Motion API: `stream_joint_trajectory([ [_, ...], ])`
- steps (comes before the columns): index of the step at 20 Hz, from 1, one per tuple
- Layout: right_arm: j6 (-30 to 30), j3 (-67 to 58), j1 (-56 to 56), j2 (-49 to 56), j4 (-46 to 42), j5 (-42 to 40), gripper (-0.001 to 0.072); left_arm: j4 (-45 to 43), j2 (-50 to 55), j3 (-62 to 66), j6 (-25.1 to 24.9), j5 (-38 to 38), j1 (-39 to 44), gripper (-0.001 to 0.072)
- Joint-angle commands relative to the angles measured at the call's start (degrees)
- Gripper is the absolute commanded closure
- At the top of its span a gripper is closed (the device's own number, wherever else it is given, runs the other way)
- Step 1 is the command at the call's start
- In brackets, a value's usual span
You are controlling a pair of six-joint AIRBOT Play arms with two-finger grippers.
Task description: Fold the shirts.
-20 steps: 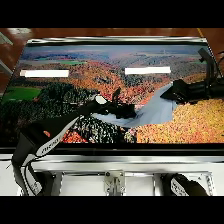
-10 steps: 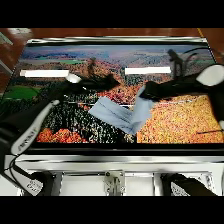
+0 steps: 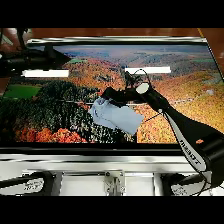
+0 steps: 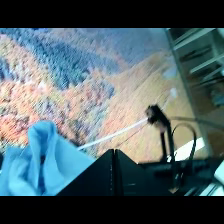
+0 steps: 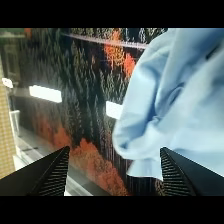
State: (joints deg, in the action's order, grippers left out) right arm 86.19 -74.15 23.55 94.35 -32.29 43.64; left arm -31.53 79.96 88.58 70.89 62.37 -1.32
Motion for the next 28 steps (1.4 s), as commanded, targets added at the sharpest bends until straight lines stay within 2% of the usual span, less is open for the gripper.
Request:
stream_joint_trajectory([
  [1,-1.3,0.0,-5.6,-0.6,-4.7,9.5,0.0033,-9.5,-2.5,0.0,1.4,6.6,-1.0,0.0670],
  [5,4.8,0.3,-17.0,-6.0,-34.2,35.1,0.0033,-11.0,-2.5,0.0,1.8,6.6,-0.4,0.0669],
  [6,4.9,2.0,-19.1,-6.7,-37.3,38.5,0.0033,-11.0,-2.5,0.0,1.9,6.8,-0.4,0.0669],
  [8,3.2,8.8,-21.4,-7.3,-32.3,37.0,0.0032,-11.0,-2.5,0.0,2.4,6.7,-0.4,0.0669],
  [11,-0.3,18.8,-20.2,-7.2,-20.2,24.9,0.0031,-11.0,-2.6,0.0,3.6,6.7,-0.4,0.0669],
  [13,-1.9,22.0,-19.0,-6.6,-14.2,17.7,0.0032,-10.9,-2.6,0.0,4.4,6.7,-0.3,0.0669],
  [16,-2.3,22.3,-17.3,-2.8,-9.9,13.6,0.0034,-10.5,-2.6,0.0,4.9,6.7,0.9,0.0669],
  [17,-3.8,22.3,-16.9,-1.8,-7.1,12.3,0.0122,-10.5,-2.6,0.0,5.1,6.7,1.5,0.0669],
  [18,-7.3,22.2,-16.9,-1.6,-4.1,10.6,0.0447,-10.5,-2.6,0.0,5.2,6.7,2.2,0.0669],
  [19,-11.1,21.8,-17.3,-1.9,-1.6,8.9,0.0634,-10.5,-2.6,0.0,5.7,6.7,2.9,0.0669],
  [21,-17.4,18.2,-20.0,-3.3,-1.0,7.2,0.0647,-10.5,-2.6,0.0,5.9,6.9,4.6,0.0669],
  [23,-21.1,12.7,-25.6,-5.3,-1.3,7.6,0.0647,-10.5,-2.6,0.0,5.9,7.4,6.8,0.0669],
  [26,-17.4,4.8,-38.1,-8.2,-3.5,9.8,0.0647,-10.5,-2.6,0.0,6.0,8.0,10.8,0.0669],
  [28,-15.5,1.7,-48.5,-9.5,-8.3,14.3,0.0647,-10.5,-2.6,0.0,8.9,8.5,13.1,0.0669],
])
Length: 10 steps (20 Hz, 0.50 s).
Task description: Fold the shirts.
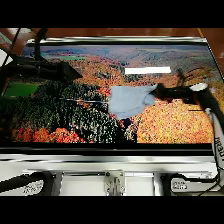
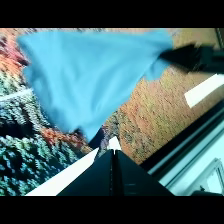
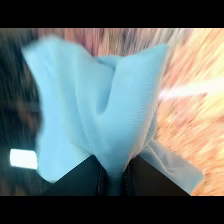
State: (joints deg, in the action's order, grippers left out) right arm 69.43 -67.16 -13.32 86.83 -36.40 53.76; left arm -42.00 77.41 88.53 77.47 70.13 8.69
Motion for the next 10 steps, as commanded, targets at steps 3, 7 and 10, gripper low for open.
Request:
stream_joint_trajectory([
  [3,3.3,-5.7,-28.5,-3.2,-14.7,14.4,0.0647,-0.1,0.0,0.0,4.9,1.8,5.6,0.0669],
  [7,8.6,-5.1,-48.5,-3.3,-26.9,22.1,0.0647,0.0,0.0,0.0,6.6,2.0,8.6,0.0669],
  [10,9.5,0.1,-61.3,-5.1,-28.6,22.8,0.0647,0.0,0.0,0.0,6.9,2.0,10.3,0.0669],
])
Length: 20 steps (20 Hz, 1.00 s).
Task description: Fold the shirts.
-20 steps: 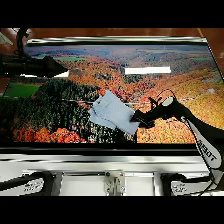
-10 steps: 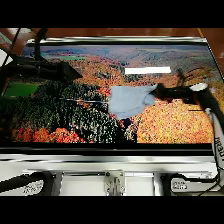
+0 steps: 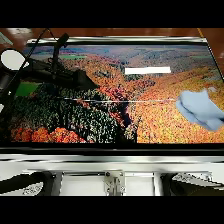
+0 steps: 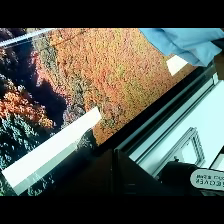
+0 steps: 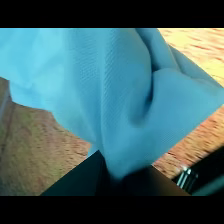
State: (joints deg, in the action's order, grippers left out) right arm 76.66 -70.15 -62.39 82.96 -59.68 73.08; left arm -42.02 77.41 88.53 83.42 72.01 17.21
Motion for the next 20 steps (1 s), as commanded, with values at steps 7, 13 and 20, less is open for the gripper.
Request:
stream_joint_trajectory([
  [7,1.4,20.0,-27.9,-8.3,-8.7,-0.9,0.0578,0.0,0.0,0.0,0.8,0.1,2.1,0.0669],
  [13,1.7,10.1,-25.1,-15.2,-3.1,2.1,0.0011,-2.7,0.0,0.0,-1.4,0.0,1.1,0.0669],
  [20,-0.1,-7.6,7.8,-20.9,-2.1,-5.3,0.0107,-27.1,1.1,1.9,3.1,-6.0,1.4,0.0671],
])
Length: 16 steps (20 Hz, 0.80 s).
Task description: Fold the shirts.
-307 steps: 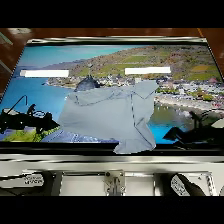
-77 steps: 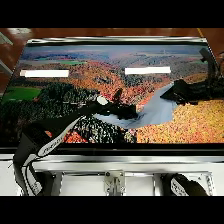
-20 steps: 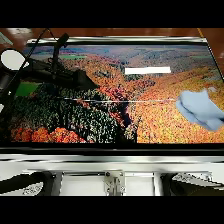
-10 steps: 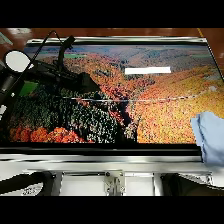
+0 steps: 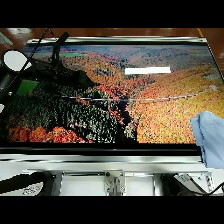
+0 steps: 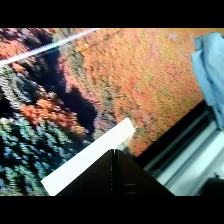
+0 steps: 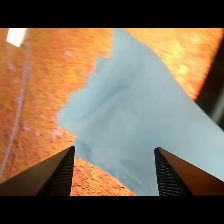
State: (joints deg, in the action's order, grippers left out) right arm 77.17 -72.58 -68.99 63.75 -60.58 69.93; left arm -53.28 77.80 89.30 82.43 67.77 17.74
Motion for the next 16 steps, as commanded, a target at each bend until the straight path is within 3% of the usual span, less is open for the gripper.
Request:
stream_joint_trajectory([
  [1,0.1,-5.1,23.5,-1.2,-7.8,-0.4,0.0107,-23.2,1.7,2.3,7.0,0.9,1.6,0.0671],
  [3,6.9,-5.1,39.8,2.3,-24.5,8.1,0.0104,-34.0,4.5,4.5,9.9,8.2,3.1,0.0670],
  [4,9.7,-5.1,45.6,4.5,-26.9,12.4,0.0057,-35.1,5.9,4.8,9.5,11.5,3.3,0.0598],
  [5,9.9,-5.1,49.2,6.3,-26.6,15.7,0.0026,-35.0,7.3,4.8,9.0,15.1,3.3,0.0157],
  [6,10.6,-5.1,52.1,7.9,-25.4,17.1,0.0026,-35.0,8.5,4.8,9.2,18.6,3.3,0.0026],
  [8,10.7,-5.1,55.1,9.5,-23.3,16.9,0.0026,-35.0,9.8,4.5,8.7,21.2,3.3,0.0024],
  [16,10.7,-5.2,59.8,9.8,-22.9,13.8,0.0027,-34.1,9.8,4.5,8.9,16.6,3.4,0.0024],
])
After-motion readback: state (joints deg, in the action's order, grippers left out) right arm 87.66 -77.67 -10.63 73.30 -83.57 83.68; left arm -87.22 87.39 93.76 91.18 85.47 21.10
